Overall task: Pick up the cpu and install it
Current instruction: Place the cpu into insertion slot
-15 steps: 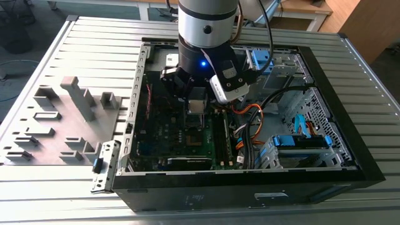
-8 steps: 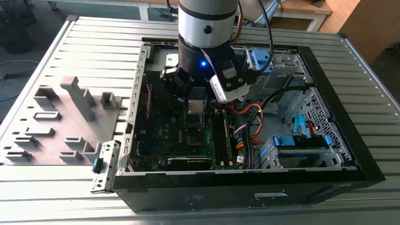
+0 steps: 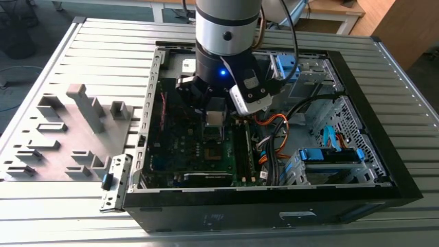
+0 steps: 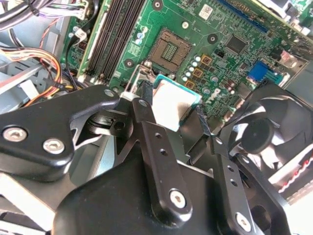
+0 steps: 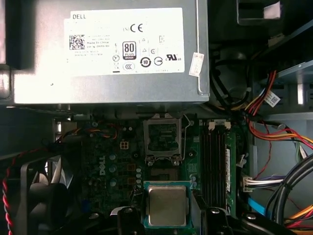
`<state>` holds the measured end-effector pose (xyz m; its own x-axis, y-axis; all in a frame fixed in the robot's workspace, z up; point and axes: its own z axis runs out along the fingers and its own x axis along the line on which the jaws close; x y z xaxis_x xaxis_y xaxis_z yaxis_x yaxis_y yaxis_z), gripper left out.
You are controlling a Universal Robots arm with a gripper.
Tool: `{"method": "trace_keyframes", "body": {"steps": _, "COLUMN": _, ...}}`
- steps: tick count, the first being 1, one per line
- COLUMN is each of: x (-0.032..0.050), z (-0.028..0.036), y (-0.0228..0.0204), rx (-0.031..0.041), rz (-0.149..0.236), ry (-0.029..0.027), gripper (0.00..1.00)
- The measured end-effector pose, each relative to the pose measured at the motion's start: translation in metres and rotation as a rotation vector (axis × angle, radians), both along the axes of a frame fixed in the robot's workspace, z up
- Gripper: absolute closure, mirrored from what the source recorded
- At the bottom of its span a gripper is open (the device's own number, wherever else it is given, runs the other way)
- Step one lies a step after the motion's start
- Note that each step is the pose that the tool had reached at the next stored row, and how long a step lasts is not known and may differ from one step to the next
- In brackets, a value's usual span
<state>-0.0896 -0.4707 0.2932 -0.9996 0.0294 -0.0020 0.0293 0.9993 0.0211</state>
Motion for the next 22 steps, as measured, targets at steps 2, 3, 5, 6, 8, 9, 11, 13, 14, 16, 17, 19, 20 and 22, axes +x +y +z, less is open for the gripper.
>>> {"method": "trace_keyframes", "body": {"steps": 2, "x": 0.0, "z": -0.0036, "y": 0.0, "rx": -0.0019, "rz": 0.0, "ry": 0.0008, "gripper": 0.53}}
{"method": "trace_keyframes", "body": {"steps": 3, "x": 0.0, "z": -0.0054, "y": 0.0, "rx": -0.003, "rz": 0.0, "ry": 0.0012, "gripper": 0.53}}
{"method": "trace_keyframes", "body": {"steps": 5, "x": 0.0, "z": -0.0089, "y": 0.0, "rx": -0.005, "rz": 0.0, "ry": 0.002, "gripper": 0.53}}
{"method": "trace_keyframes", "body": {"steps": 6, "x": 0.0, "z": -0.0105, "y": 0.0, "rx": -0.0062, "rz": 0.0, "ry": 0.0026, "gripper": 0.53}}
{"method": "trace_keyframes", "body": {"steps": 8, "x": 0.0, "z": -0.0138, "y": 0.0, "rx": -0.0087, "rz": 0.0, "ry": 0.0039, "gripper": 0.53}}
{"method": "trace_keyframes", "body": {"steps": 9, "x": 0.0, "z": -0.0156, "y": 0.0, "rx": -0.0101, "rz": 0.0, "ry": 0.0042, "gripper": 0.53}}
{"method": "trace_keyframes", "body": {"steps": 11, "x": 0.0, "z": -0.0188, "y": 0.0, "rx": -0.0116, "rz": 0.0, "ry": 0.0043, "gripper": 0.53}}
{"method": "trace_keyframes", "body": {"steps": 13, "x": 0.0, "z": -0.021, "y": 0.0, "rx": -0.0117, "rz": 0.0, "ry": 0.0043, "gripper": 0.53}}
{"method": "trace_keyframes", "body": {"steps": 14, "x": 0.0, "z": -0.021, "y": 0.0, "rx": -0.0119, "rz": 0.0, "ry": 0.0043, "gripper": 0.53}}
{"method": "trace_keyframes", "body": {"steps": 16, "x": 0.0, "z": -0.0215, "y": 0.0, "rx": -0.0118, "rz": 0.0, "ry": 0.0043, "gripper": 0.53}}
{"method": "trace_keyframes", "body": {"steps": 17, "x": 0.0, "z": -0.0219, "y": 0.0, "rx": -0.0118, "rz": 0.0, "ry": 0.0043, "gripper": 0.53}}
{"method": "trace_keyframes", "body": {"steps": 19, "x": 0.0, "z": -0.022, "y": 0.0, "rx": -0.0118, "rz": 0.0, "ry": 0.0043, "gripper": 0.53}}
{"method": "trace_keyframes", "body": {"steps": 20, "x": 0.0, "z": -0.022, "y": 0.0, "rx": -0.0118, "rz": 0.0, "ry": 0.0043, "gripper": 0.53}}
{"method": "trace_keyframes", "body": {"steps": 22, "x": 0.0, "z": -0.0221, "y": 0.0, "rx": -0.0118, "rz": 0.0, "ry": 0.0043, "gripper": 0.53}}
